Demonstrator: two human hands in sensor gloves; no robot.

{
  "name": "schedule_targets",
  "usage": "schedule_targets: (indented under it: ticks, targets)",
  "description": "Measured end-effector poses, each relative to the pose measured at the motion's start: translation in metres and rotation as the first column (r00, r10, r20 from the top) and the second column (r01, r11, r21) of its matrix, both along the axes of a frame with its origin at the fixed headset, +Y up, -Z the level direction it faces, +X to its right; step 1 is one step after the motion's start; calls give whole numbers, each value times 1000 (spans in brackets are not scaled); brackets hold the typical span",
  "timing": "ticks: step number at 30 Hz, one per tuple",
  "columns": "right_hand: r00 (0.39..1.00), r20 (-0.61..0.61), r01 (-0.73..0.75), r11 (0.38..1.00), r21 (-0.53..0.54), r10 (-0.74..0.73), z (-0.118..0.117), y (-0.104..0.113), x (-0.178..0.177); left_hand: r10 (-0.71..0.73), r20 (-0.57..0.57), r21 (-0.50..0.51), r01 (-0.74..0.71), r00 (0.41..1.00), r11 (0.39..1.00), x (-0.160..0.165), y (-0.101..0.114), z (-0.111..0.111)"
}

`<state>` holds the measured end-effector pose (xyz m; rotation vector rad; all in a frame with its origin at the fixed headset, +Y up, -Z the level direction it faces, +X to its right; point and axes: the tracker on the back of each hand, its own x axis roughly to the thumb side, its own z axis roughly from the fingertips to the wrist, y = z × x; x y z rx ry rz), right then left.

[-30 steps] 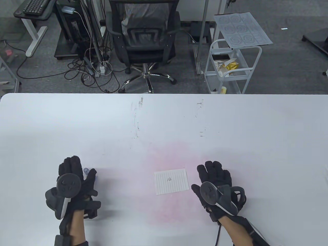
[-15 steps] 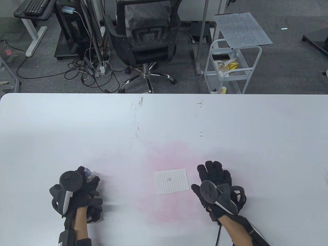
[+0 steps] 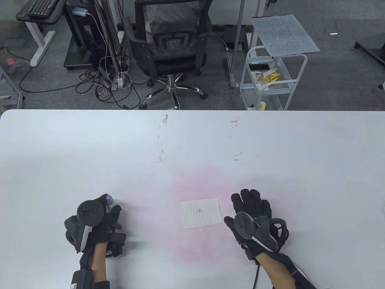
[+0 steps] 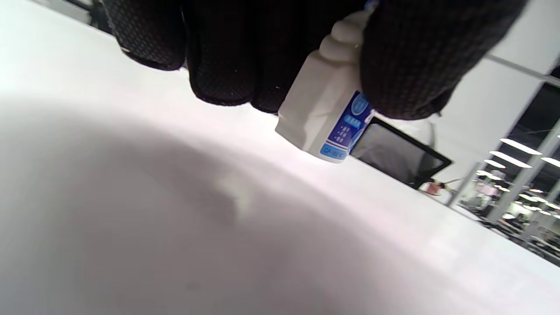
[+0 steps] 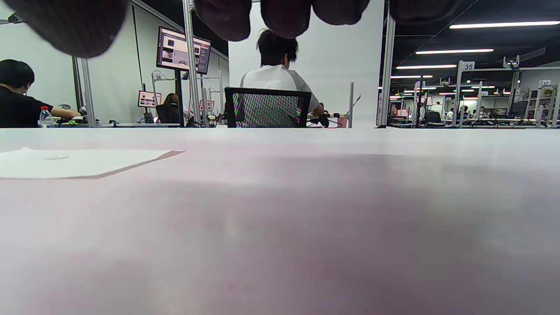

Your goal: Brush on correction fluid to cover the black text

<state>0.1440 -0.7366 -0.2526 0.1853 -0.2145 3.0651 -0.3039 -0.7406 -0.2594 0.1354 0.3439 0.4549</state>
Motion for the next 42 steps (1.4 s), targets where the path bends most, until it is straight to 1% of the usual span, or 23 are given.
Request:
schedule_targets:
  ticks: [6,9,15,18,26,29,32,38,42]
  targets:
    - [1000,0,-1,1000,4,1,0,0,0,-11,130,95,-1,992,996,31,21,3]
    - [1000,-1,2,1000,6,-2,1,0,0,-4,229,137,-28,974,990,51,29,6]
    - [1000,-5,0,1000,3,0,1,-1,-2,-33,375,159,-29,926,987,93,38,14]
    - [1000,-5,9,1000,2,-9,2,-1,-2,-33,449,145,-37,893,989,113,37,18]
    - [1000,-3,28,1000,0,-28,2,-1,-1,-31,599,109,-43,800,993,151,32,26]
    - [1000,-5,29,1000,-1,-29,2,-2,-1,-22,668,75,-37,744,997,166,25,28]
    - [999,-21,41,999,2,-41,3,-1,-3,-19,705,31,-3,709,1000,178,17,29]
    - [997,-52,54,998,32,-53,7,5,-11,-44,721,31,32,691,999,188,11,29]
    - [989,-102,117,991,64,-110,14,14,-23,-45,723,29,35,689,999,191,9,29]
